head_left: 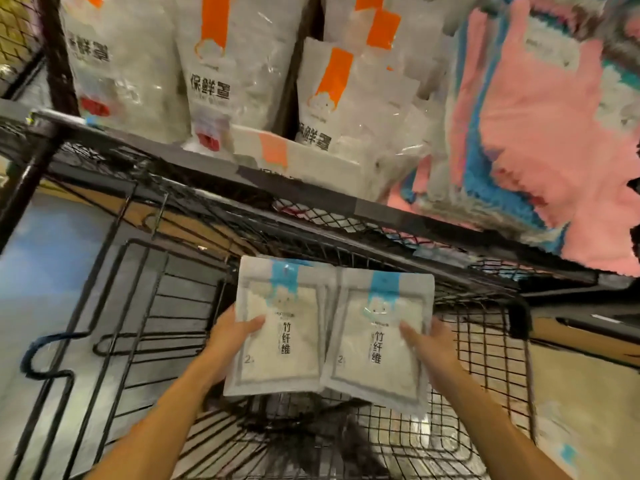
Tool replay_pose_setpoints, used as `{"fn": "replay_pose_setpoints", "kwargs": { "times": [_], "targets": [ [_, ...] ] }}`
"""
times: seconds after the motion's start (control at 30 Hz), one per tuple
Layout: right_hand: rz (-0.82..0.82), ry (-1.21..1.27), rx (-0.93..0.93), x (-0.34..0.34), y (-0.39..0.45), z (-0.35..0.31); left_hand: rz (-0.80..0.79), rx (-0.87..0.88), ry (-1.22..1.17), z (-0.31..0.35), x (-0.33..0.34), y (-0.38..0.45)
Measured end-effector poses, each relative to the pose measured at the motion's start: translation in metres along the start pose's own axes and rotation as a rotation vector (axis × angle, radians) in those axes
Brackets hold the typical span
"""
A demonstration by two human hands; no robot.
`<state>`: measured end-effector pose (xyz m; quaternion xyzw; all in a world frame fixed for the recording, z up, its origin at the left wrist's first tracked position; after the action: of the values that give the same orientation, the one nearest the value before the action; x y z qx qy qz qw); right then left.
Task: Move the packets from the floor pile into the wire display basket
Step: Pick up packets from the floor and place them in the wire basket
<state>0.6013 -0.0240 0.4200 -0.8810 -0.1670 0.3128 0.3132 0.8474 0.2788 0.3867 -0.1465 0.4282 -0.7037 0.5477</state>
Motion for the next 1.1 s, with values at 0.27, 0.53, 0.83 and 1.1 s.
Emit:
{"fn": "replay_pose_setpoints", "kwargs": {
  "times": [0.27, 0.53, 0.83, 1.1],
  "targets": [
    [0.118, -0.038, -0.034, 0.017, 0.021, 0.025, 0.237, 0.334, 0.444, 0.015, 0.003, 0.034],
    [0.253, -0.368, -0.228, 0.030, 0.012, 0.020, 0.301, 0.551, 1.059, -0.001, 0.034, 0.029],
    [0.276, -0.997, -0.571, 0.037, -0.001, -0.002, 0.317, 0.833, 1.313, 0.015, 0.042, 0.011],
    [0.195, -1.017, -0.867, 0.022, -0.050, -0.065, 0.404, 0.933, 1.280, 0.074, 0.033, -0.061]
  ]
}}
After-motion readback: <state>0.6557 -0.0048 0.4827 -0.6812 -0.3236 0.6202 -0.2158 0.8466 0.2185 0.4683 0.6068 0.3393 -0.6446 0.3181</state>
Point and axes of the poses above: each hand's wrist, its own y-axis towards the middle knuckle, its own x-axis out of the palm, z = x × y, the point moved 10 cm from there along y, towards the middle knuckle, and after that the axes turned 13 degrees about z, right-handed, at the moved point
